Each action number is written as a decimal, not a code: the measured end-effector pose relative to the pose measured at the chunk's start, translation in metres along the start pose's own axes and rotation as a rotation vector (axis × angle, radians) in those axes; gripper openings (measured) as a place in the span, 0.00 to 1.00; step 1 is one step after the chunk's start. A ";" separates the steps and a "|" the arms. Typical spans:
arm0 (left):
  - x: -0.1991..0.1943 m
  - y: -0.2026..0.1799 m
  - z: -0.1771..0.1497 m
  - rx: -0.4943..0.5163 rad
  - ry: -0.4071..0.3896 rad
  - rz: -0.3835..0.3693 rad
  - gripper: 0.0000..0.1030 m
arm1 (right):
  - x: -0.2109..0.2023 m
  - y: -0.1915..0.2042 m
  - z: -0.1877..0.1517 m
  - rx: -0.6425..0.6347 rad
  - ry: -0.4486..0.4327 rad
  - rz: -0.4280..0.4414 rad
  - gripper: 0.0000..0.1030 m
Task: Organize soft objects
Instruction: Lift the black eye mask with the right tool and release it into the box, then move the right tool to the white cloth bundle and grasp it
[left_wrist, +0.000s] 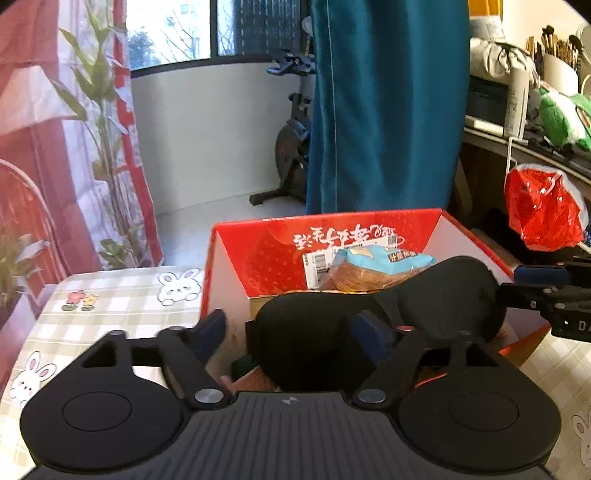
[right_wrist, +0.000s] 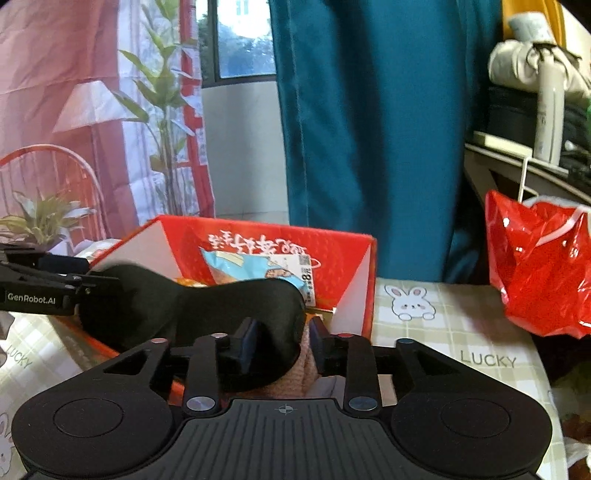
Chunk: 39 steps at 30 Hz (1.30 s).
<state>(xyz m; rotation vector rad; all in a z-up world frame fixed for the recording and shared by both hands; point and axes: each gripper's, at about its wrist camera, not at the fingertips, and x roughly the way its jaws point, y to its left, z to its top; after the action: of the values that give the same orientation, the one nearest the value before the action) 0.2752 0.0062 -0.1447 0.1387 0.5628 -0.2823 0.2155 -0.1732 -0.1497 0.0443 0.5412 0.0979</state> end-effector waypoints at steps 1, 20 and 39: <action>-0.005 0.000 -0.001 -0.004 -0.005 -0.001 0.88 | -0.004 0.001 0.001 -0.002 -0.007 0.003 0.38; -0.054 -0.020 -0.083 -0.033 0.121 -0.030 1.00 | -0.063 0.037 -0.072 0.039 0.043 0.095 0.66; -0.048 -0.027 -0.135 -0.040 0.188 -0.051 1.00 | -0.063 0.027 -0.140 0.135 0.191 0.101 0.65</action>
<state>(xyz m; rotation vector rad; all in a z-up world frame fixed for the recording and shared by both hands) 0.1599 0.0189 -0.2336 0.1126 0.7588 -0.3091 0.0873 -0.1506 -0.2352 0.1953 0.7365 0.1647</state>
